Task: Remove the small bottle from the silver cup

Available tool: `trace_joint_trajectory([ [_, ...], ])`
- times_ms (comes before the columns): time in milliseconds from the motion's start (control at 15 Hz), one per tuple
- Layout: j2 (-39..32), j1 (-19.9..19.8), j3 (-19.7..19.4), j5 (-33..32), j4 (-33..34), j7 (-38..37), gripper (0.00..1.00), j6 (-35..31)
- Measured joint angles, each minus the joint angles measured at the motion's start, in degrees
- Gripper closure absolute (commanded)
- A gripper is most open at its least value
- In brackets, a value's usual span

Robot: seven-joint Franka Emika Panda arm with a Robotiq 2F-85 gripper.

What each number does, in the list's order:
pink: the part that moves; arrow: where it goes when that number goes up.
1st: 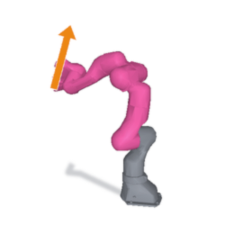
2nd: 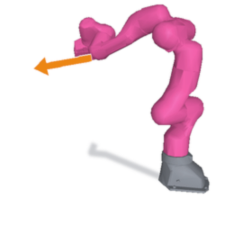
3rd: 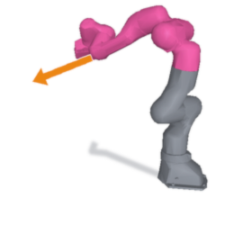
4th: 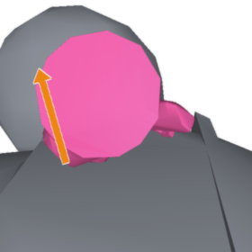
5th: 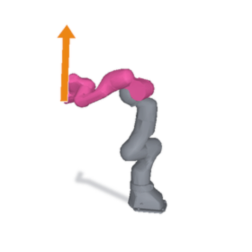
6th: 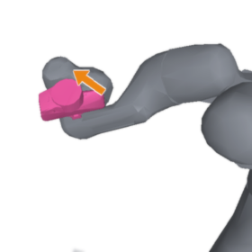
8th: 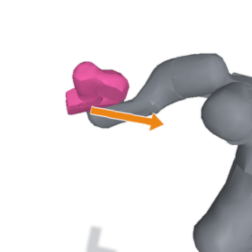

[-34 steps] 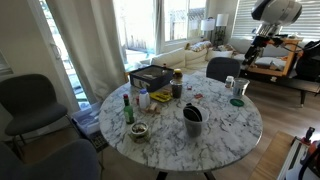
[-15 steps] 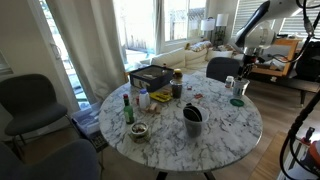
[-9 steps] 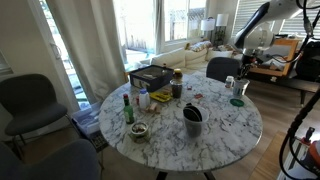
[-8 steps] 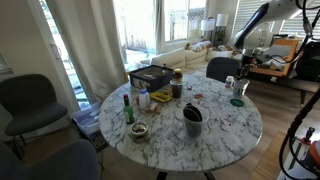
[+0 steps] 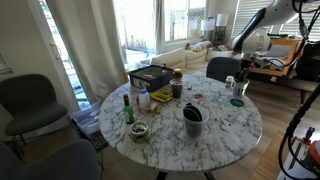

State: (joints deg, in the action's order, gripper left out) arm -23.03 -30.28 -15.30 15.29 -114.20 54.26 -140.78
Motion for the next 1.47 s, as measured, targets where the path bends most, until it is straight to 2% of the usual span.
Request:
trace_joint_trajectory([
  [333,-1.4,-1.0,0.7,0.0,0.0,0.9,0.38,-1.5],
  [467,-2.0,-1.3,1.1,0.0,0.0,1.5,0.42,-2.3],
  [533,-2.3,-1.5,1.3,0.0,0.0,1.8,0.51,-2.7],
  [600,-2.4,-1.7,1.5,0.0,0.0,2.2,0.66,-3.1],
  [667,-2.4,-1.8,1.8,0.0,0.0,2.5,0.68,-3.3],
  [800,-2.3,-2.1,2.2,-0.1,0.1,3.4,0.85,-3.7],
  [867,-2.3,-2.1,2.3,-0.1,0.0,3.8,0.88,-4.0],
  [1467,0.0,-2.7,3.0,-0.4,-1.3,7.6,0.88,-3.2],
])
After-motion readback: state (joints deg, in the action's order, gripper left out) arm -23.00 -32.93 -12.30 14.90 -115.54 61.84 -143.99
